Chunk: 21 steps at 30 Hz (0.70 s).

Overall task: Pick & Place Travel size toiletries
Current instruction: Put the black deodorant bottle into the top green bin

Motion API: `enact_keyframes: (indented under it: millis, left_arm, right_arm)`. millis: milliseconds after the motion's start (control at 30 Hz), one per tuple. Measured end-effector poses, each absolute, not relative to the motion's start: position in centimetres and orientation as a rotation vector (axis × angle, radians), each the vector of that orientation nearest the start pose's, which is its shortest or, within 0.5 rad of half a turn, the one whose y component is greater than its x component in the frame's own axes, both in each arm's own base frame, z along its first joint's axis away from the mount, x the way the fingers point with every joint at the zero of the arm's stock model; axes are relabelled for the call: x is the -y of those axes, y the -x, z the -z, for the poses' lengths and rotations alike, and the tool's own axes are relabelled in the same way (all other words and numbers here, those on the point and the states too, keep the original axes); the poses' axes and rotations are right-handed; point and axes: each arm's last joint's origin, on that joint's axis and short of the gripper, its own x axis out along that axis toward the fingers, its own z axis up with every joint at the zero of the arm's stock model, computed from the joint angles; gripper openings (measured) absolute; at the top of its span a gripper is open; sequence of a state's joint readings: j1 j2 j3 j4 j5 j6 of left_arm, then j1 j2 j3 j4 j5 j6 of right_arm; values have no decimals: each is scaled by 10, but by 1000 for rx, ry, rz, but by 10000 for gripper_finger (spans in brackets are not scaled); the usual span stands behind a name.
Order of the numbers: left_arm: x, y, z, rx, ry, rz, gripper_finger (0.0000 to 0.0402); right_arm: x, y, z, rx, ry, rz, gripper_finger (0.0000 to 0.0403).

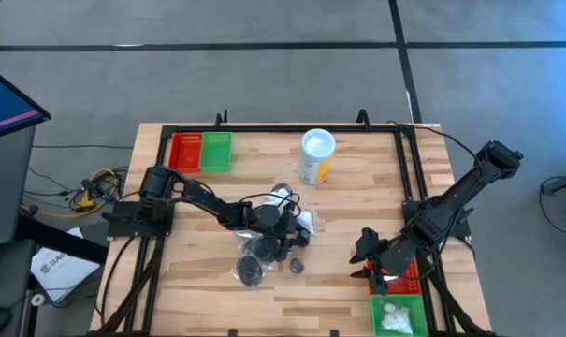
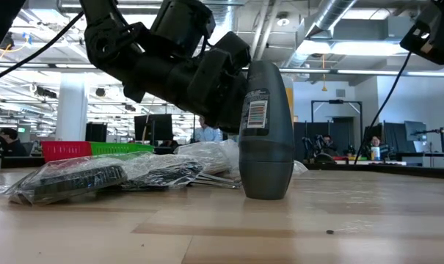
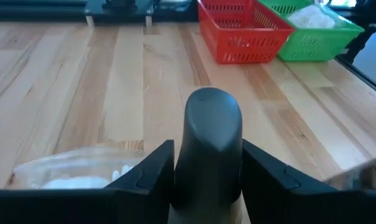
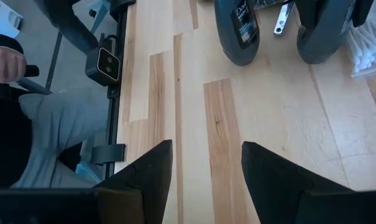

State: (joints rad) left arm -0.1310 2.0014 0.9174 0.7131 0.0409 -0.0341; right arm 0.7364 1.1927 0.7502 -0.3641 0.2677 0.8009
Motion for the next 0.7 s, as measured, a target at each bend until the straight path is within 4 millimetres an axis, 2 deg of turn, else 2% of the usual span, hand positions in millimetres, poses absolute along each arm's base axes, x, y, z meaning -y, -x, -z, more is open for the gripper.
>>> enact_keyframes:
  millis: [233,500,700]
  left_arm:
    - [48,-377,-155,-362,9,108,138]
    - [42,-355,-196,-428,-22,-10,138]
    - [34,-334,-214,-441,-54,-147,136]
  right_arm:
    - [-151,-181,-230,-780,-346,-74,173]
    - [-146,-186,-230,-769,-333,-51,168]
    - [-140,-190,-230,-763,-345,-22,170]
